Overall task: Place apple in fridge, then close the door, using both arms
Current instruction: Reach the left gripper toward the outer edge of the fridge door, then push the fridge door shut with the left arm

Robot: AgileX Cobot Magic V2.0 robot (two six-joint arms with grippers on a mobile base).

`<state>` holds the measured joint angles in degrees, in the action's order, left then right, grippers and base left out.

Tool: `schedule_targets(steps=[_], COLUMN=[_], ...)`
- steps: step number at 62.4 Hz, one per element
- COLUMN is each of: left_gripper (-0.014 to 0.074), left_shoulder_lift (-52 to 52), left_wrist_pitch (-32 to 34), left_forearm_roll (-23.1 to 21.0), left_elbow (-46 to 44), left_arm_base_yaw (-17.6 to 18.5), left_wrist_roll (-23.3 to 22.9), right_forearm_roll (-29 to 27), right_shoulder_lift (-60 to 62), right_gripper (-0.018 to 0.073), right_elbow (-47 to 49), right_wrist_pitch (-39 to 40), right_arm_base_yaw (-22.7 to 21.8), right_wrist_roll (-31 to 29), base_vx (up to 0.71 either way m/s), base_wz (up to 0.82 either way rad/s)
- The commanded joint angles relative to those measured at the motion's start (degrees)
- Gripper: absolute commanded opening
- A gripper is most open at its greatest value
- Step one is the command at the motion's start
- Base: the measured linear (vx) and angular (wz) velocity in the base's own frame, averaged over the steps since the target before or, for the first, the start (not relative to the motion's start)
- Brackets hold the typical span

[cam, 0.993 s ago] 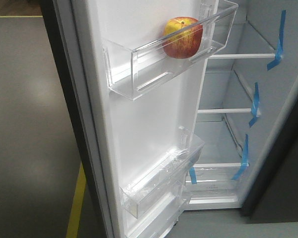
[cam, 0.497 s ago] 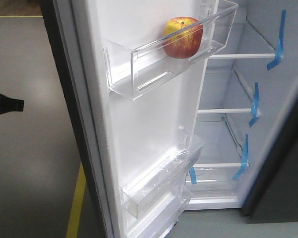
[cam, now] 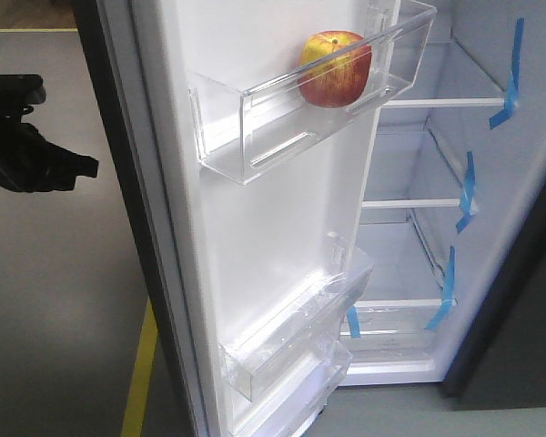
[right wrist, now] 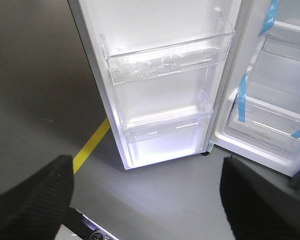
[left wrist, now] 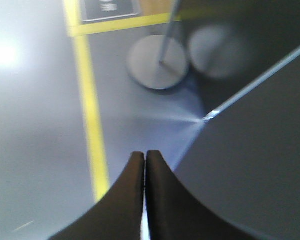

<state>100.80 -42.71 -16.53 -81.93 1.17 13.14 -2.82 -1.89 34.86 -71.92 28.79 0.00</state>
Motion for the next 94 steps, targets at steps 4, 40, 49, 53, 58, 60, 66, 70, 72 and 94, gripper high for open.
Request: schedule_targets(steps=[4,40,49,53,58,60,66,70,72,94], left_gripper=[-0.0006,-0.0006,-0.0006,-0.0006,-0.0006,-0.0006,-0.0006,-0.0006,-0.0006,-0.0006], left_shoulder_lift=[2.92,7.61,6.33,5.24,4.19,3.8,3.58,3.58,3.58,4.53], left_wrist_pitch=[0.36,-6.86,-5.8,-5.41,-5.02,-5.02,-5.11,-4.92,-4.97,1.93], left_forearm_roll=[-8.17,-37.84,-38.19,-38.33,-39.32,-40.03,-42.41,-43.78,-44.35,-54.36], left_elbow=[-7.27,-13.62,-12.38,-11.14,-9.68,-9.28,-8.85,-8.85,-8.85,-8.85], left_arm_base_yaw=[-0.03,3.25,5.57,6.77,8.65,9.44,11.49,13.17,14.32,26.13], left_wrist_roll=[3.73,23.58,23.85,24.1,25.8,26.55,27.03,27.62,28.14,34.76], right_forearm_roll=[-0.03,-0.03,-0.03,-0.03,-0.03,-0.03,-0.03,-0.03,-0.03,-0.03], right_shoulder_lift=[-1.07,-1.07,-1.07,-1.07,-1.07,-1.07,-1.07,-1.07,-1.07,-1.07], right_gripper=[0.0572,0.0572,0.0572,0.0572,0.0572,0.0572,0.0572,0.0572,0.0572,0.0572], right_elbow=[1.26,1.26,1.26,1.26,1.26,1.26,1.26,1.26,1.26,1.26], right_wrist_pitch=[3.52,3.3,3.3,3.3,3.24,3.24,3.24,3.24,3.24,3.24], right_arm_base_yaw=[-0.13,-0.13,-0.13,-0.13,-0.13,-0.13,-0.13,-0.13,-0.13,-0.13], right_wrist_roll=[0.0,0.0,0.0,0.0,0.0,0.0,0.0,0.0,0.0,0.0], base_vx=[0.0,0.0,0.0,0.0,0.0,0.0,0.0,0.0,0.0,0.0], base_wz=[0.0,0.0,0.0,0.0,0.0,0.0,0.0,0.0,0.0,0.0])
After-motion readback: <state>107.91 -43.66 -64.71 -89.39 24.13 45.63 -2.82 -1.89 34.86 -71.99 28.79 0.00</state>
